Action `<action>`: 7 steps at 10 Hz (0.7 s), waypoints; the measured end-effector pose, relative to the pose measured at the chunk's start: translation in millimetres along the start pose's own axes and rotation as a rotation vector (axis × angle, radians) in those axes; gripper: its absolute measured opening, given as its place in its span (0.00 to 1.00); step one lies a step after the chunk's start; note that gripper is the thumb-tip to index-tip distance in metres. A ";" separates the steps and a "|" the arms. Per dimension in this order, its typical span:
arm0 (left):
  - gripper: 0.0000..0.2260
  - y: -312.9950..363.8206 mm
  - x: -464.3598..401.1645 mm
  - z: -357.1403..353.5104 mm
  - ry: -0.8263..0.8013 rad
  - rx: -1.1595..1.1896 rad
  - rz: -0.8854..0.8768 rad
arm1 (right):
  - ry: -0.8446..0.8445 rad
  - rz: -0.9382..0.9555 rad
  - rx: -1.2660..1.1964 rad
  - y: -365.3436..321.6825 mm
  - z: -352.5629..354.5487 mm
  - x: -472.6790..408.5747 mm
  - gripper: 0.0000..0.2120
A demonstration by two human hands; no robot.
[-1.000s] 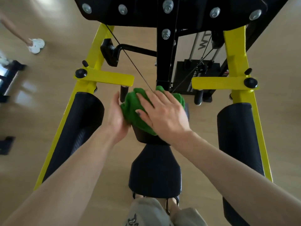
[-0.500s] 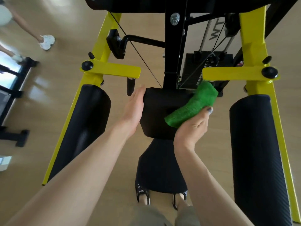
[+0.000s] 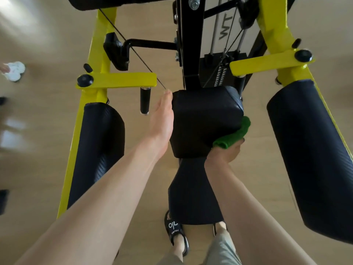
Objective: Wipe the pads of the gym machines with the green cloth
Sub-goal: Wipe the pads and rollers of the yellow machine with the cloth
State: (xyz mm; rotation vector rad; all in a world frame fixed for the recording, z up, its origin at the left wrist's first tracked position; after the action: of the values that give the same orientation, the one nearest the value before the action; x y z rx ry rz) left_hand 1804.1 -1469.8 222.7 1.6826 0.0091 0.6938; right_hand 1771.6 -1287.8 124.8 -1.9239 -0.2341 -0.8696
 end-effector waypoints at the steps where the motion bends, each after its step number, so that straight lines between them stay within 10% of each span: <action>1: 0.28 1.2 0.5 -1.1 -0.008 0.020 0.001 | -0.018 -0.069 -0.043 13.0 2.2 -8.7 0.17; 7: 0.26 1.0 1.5 -1.6 -0.041 0.033 0.010 | 0.177 -0.637 -0.204 114.5 -30.6 36.5 0.25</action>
State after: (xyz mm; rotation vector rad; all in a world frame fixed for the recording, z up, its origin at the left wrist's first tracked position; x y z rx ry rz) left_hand 1804.2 -1468.1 224.3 1.7291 -0.0166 0.6693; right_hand 1841.0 -1378.7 76.8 -1.9662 -0.6975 -1.5232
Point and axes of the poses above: each hand's wrist, its own x-axis away from the middle knuckle, its own z-axis out of the back of the hand, y = z × x, the point moved 7 cm from there along -x, towards the middle knuckle, and after that the axes turned 9 degrees about -y, right-handed, at the moved point
